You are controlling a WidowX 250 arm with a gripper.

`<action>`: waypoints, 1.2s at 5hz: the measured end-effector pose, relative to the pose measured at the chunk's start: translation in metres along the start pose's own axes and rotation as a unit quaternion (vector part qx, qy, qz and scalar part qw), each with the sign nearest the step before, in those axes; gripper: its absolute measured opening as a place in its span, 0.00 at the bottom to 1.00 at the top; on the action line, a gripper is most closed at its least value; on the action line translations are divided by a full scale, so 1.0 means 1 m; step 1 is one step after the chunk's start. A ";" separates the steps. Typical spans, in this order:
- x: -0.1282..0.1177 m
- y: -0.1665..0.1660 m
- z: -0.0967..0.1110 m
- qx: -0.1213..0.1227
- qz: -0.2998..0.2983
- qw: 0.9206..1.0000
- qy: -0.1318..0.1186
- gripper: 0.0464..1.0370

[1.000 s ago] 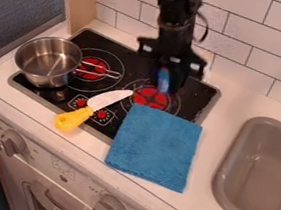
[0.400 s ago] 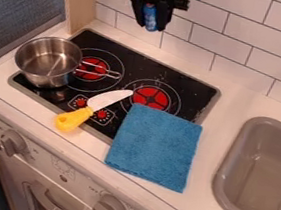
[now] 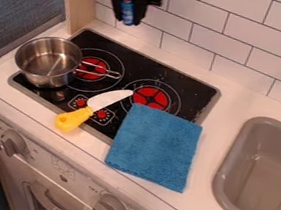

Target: Take the blue object and keep it on the top left of the stove.

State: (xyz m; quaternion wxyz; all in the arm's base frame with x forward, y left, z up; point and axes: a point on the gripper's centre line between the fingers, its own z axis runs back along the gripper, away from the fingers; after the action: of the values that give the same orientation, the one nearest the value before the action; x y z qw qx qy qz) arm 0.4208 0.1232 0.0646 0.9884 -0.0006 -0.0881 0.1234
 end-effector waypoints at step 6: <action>-0.009 0.042 -0.051 0.026 0.067 0.997 0.022 0.97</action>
State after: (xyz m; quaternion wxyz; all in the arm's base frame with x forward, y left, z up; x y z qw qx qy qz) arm 0.4111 0.1633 0.0117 0.9793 0.0167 -0.0624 0.1918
